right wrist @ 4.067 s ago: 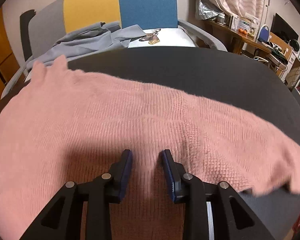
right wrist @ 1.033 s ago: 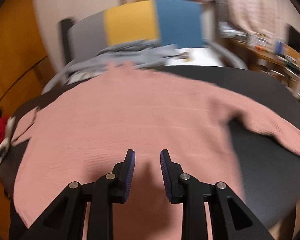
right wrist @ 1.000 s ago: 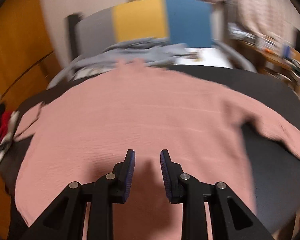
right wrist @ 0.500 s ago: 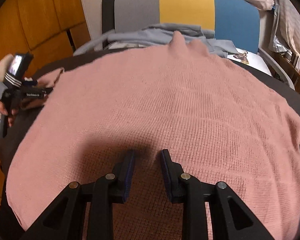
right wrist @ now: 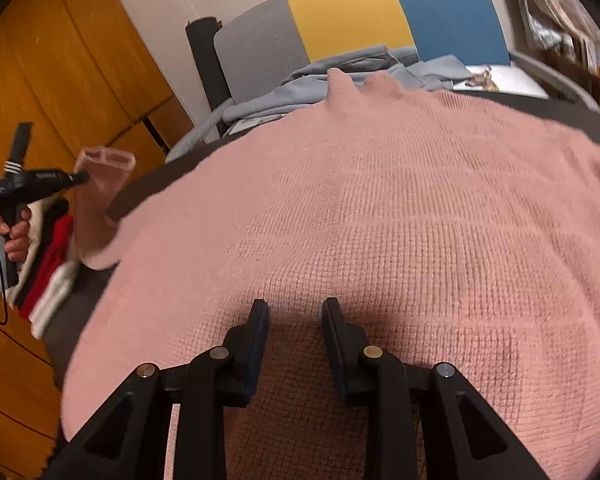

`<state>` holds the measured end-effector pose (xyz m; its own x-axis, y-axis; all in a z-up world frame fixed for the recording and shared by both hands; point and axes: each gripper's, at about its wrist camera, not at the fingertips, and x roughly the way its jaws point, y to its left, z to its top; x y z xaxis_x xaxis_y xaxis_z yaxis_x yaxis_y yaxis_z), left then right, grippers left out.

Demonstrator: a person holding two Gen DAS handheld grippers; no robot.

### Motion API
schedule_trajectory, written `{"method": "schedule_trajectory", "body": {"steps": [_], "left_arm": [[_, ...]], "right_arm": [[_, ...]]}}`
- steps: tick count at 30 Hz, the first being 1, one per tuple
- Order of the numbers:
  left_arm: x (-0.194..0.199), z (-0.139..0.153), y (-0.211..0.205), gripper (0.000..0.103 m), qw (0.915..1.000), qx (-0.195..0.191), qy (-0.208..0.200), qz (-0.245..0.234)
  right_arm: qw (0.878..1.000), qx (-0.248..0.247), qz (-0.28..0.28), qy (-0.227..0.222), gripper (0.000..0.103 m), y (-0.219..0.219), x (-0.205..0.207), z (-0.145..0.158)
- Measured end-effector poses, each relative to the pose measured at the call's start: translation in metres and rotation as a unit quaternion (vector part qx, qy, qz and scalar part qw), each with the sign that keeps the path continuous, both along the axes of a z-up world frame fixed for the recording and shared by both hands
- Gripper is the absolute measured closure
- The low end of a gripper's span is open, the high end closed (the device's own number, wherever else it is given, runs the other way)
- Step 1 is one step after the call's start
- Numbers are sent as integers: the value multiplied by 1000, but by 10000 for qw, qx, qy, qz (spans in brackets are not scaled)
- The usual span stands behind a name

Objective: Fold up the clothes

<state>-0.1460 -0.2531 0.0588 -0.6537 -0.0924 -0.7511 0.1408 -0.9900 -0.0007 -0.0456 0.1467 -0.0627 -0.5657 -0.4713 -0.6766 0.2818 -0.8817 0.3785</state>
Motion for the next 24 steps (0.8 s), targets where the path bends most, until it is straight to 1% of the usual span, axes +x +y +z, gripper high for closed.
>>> {"method": "schedule_trajectory", "body": {"steps": [2,6,10,13,16,18,21,24], "left_arm": [[2,29,14,97,9996,57,251,-129],[-2,82,50,97,9966,260,603,-491],[-13,110,92,97,9927,505,728,-820],[-20,113,131,97,9901,650,692,-1033],[-29,98,170,97,9880,787,487,-1236],[-34,82,193,97,9867,856,323,-1347],[-37,62,214,97,9848,888,79,-1492],[-39,41,216,97,9831,1059,-130,-1487]], "right_arm": [[9999,-143,-14,-28,75,3,0,-1],[9999,-159,-11,-16,75,4,2,0],[9995,-320,-13,-40,75,9,1,-1],[9984,-567,-22,-87,75,15,1,-4],[9972,-733,-19,-119,75,20,0,-5],[9970,-755,-19,-138,75,20,2,-5],[9969,-775,-18,-137,75,20,3,-6],[9967,-796,-16,-138,75,21,3,-6]]}}
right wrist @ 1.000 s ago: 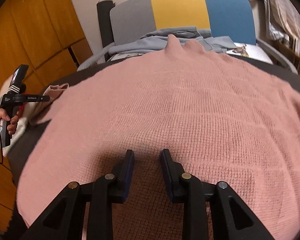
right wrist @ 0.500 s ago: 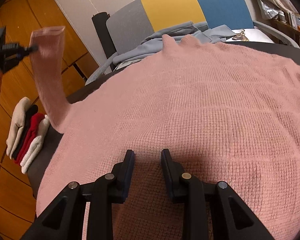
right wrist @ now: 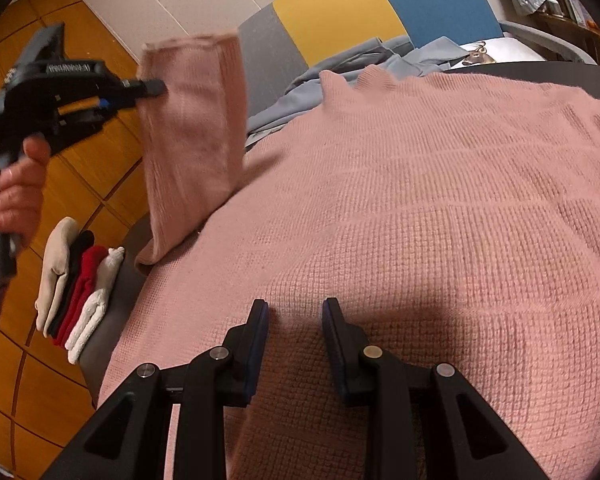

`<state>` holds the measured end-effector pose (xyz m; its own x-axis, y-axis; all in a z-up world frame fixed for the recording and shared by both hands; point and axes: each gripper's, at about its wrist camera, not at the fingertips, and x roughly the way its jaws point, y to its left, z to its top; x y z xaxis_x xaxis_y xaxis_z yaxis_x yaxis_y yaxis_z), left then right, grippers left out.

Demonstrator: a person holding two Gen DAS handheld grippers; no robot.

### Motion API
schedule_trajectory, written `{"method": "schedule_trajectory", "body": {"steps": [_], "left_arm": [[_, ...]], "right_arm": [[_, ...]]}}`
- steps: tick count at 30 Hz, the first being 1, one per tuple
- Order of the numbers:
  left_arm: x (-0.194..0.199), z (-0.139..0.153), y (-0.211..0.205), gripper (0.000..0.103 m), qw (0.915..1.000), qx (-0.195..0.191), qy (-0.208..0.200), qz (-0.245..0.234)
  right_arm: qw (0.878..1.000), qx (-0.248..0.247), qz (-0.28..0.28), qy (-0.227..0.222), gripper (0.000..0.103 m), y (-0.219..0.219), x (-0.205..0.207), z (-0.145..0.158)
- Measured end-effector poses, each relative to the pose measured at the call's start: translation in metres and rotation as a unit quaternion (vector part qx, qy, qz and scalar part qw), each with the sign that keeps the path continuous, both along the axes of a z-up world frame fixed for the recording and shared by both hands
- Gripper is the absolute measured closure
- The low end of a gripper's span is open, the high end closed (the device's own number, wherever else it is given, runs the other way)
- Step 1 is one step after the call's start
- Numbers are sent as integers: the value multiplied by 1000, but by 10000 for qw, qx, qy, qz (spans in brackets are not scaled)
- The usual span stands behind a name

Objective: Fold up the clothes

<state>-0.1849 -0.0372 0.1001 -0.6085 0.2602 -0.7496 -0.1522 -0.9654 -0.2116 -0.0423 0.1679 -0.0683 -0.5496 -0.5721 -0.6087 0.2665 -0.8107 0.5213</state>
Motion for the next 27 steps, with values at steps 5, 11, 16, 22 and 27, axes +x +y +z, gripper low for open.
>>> {"method": "schedule_trajectory", "body": {"steps": [5,11,16,22,27], "left_arm": [[1,-30,-20,97,9995,149,-176,217],[24,-79,-89,97,9940,356,-483,918],[46,-117,-163,97,9800,435,-870,1734],[59,-125,-162,97,9805,580,-903,1647],[44,-84,-98,97,9907,915,-463,896]], "right_arm": [[9999,-34,56,-89,75,3,-1,2],[9987,473,171,27,75,12,-3,28],[9982,591,-57,-20,74,36,-19,37],[9982,579,-108,-68,74,25,-31,42],[9963,781,-80,343,74,-4,-30,63]]}}
